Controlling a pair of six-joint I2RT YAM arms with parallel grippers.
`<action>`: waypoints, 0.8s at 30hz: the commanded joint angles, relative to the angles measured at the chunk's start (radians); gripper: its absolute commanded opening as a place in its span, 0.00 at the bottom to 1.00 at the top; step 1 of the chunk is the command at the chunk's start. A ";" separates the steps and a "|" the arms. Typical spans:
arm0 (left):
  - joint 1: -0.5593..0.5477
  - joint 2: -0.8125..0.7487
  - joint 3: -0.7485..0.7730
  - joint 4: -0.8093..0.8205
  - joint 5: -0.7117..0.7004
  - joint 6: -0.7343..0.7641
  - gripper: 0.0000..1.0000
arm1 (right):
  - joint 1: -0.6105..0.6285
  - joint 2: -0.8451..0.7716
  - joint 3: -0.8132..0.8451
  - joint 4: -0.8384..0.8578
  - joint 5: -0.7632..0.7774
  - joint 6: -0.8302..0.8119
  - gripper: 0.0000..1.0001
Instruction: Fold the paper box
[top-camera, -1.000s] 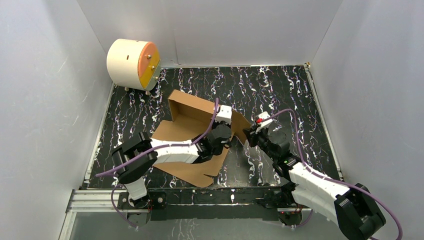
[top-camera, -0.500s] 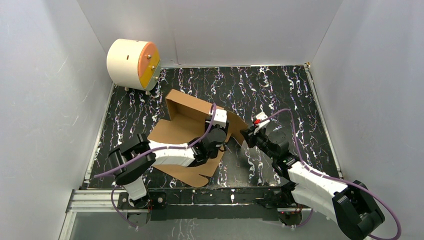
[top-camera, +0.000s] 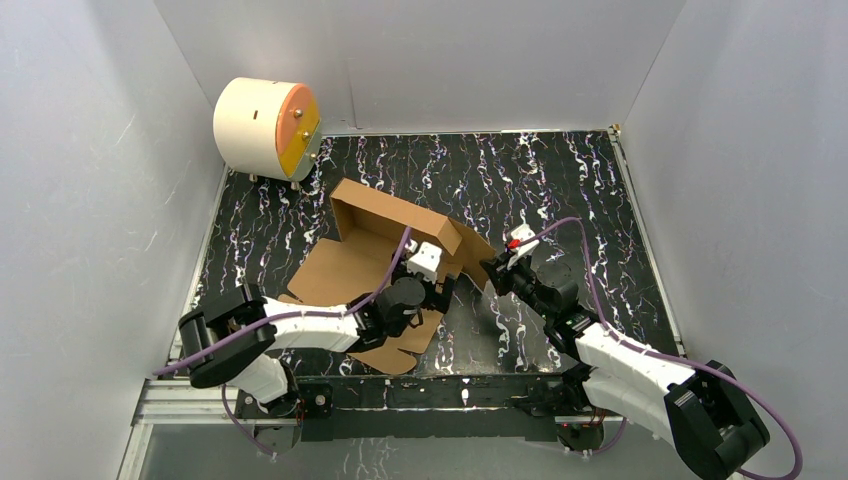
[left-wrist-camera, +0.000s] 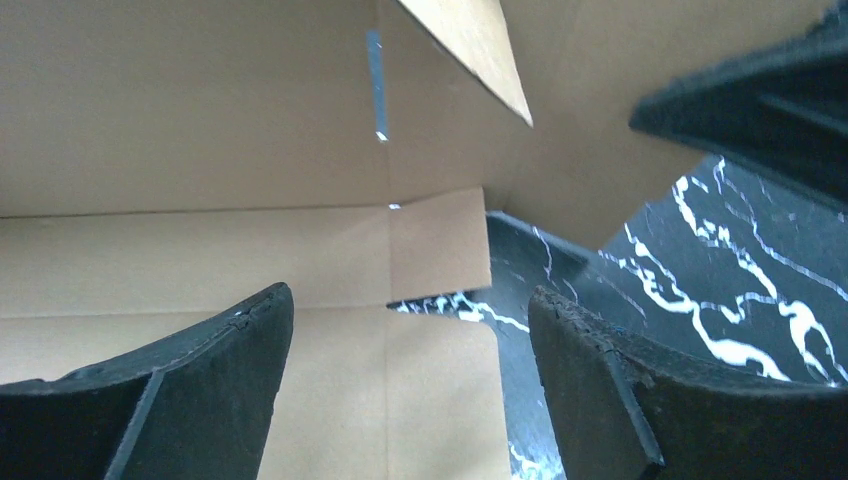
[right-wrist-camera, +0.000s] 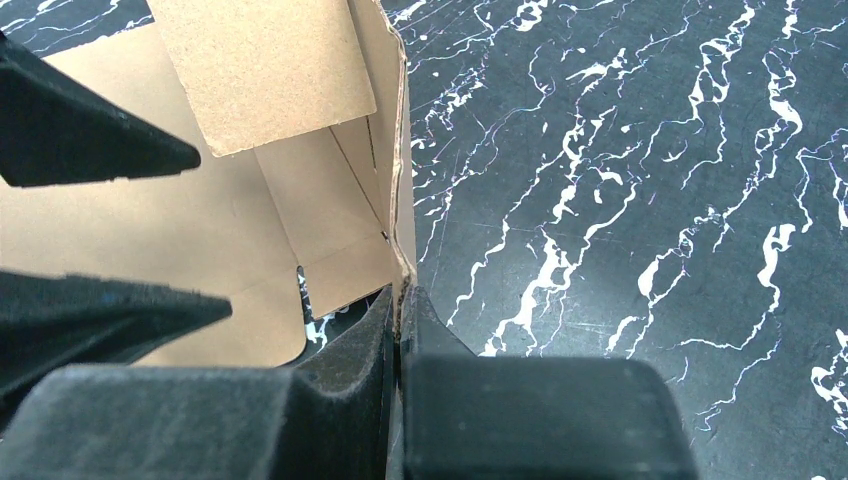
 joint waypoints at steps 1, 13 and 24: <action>-0.010 -0.004 -0.021 0.023 0.061 -0.006 0.86 | 0.000 0.002 0.000 0.054 -0.019 -0.006 0.07; -0.019 0.252 0.044 0.224 -0.032 0.022 0.91 | 0.000 0.021 -0.002 0.065 -0.029 -0.006 0.07; -0.020 0.387 0.083 0.376 -0.203 0.116 0.91 | -0.001 0.032 -0.002 0.072 -0.040 -0.008 0.07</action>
